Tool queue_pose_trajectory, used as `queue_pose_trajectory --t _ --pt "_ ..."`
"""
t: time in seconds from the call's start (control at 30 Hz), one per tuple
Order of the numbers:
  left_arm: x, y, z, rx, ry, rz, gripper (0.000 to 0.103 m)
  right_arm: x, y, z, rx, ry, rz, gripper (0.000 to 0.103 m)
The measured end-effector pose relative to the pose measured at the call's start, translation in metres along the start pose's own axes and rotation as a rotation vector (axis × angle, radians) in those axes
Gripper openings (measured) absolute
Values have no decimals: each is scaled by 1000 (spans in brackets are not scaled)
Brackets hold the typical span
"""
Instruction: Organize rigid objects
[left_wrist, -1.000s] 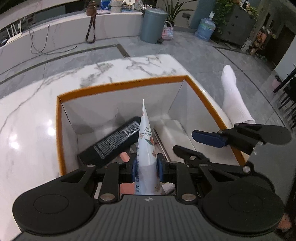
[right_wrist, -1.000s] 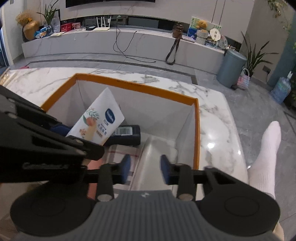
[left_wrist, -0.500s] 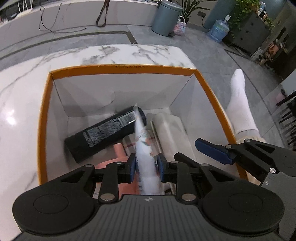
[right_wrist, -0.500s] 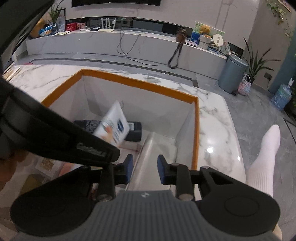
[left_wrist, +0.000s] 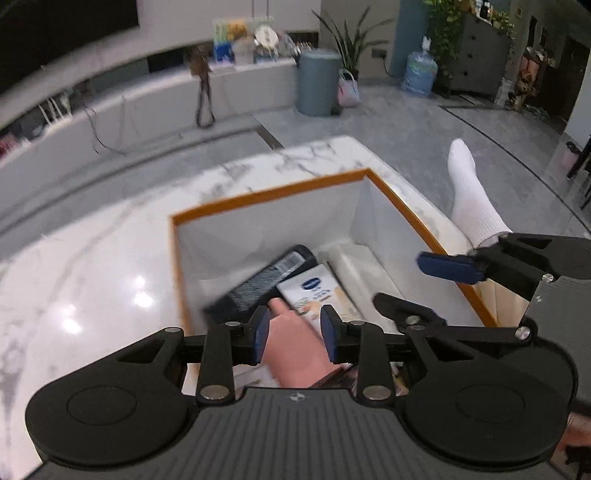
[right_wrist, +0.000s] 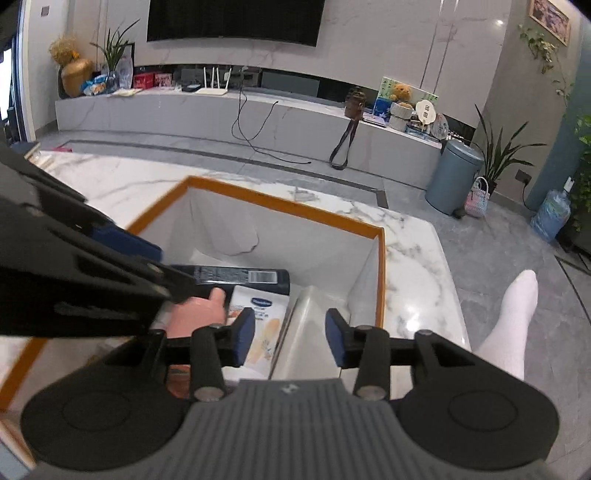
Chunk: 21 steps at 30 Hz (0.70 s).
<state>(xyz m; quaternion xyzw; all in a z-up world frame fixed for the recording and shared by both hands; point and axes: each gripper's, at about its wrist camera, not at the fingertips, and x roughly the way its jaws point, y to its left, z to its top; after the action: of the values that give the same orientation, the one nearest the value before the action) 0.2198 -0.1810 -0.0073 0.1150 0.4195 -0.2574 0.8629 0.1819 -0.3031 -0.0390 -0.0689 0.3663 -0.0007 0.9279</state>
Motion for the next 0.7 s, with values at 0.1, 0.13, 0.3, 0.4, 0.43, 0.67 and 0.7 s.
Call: queue_pose_trajectory --t 0.1,0.13,0.3,0.4,0.43,0.67,0.7 --pt "-31 5 -13 1 -50 19 36 -22 6 -4 39 -1 25 45" --pt "-40 7 -17 6 -63 27 36 -30 8 -5 51 -3 30 50" --pt "-85 12 -44 15 -142 106 36 -72 24 -7 119 -35 116 61" --pt "-109 16 -59 4 -187 159 37 -96 40 -12 98 -60 120 66" --pt "-114 18 -63 -5 -202 171 38 -103 45 -15 98 -66 121 68" --pt "-143 26 -105 -83 -300 228 62 -143 68 -37 125 -121 116 82" --pt "-147 26 -113 -91 -329 229 67 -146 70 -39 131 -123 111 84"
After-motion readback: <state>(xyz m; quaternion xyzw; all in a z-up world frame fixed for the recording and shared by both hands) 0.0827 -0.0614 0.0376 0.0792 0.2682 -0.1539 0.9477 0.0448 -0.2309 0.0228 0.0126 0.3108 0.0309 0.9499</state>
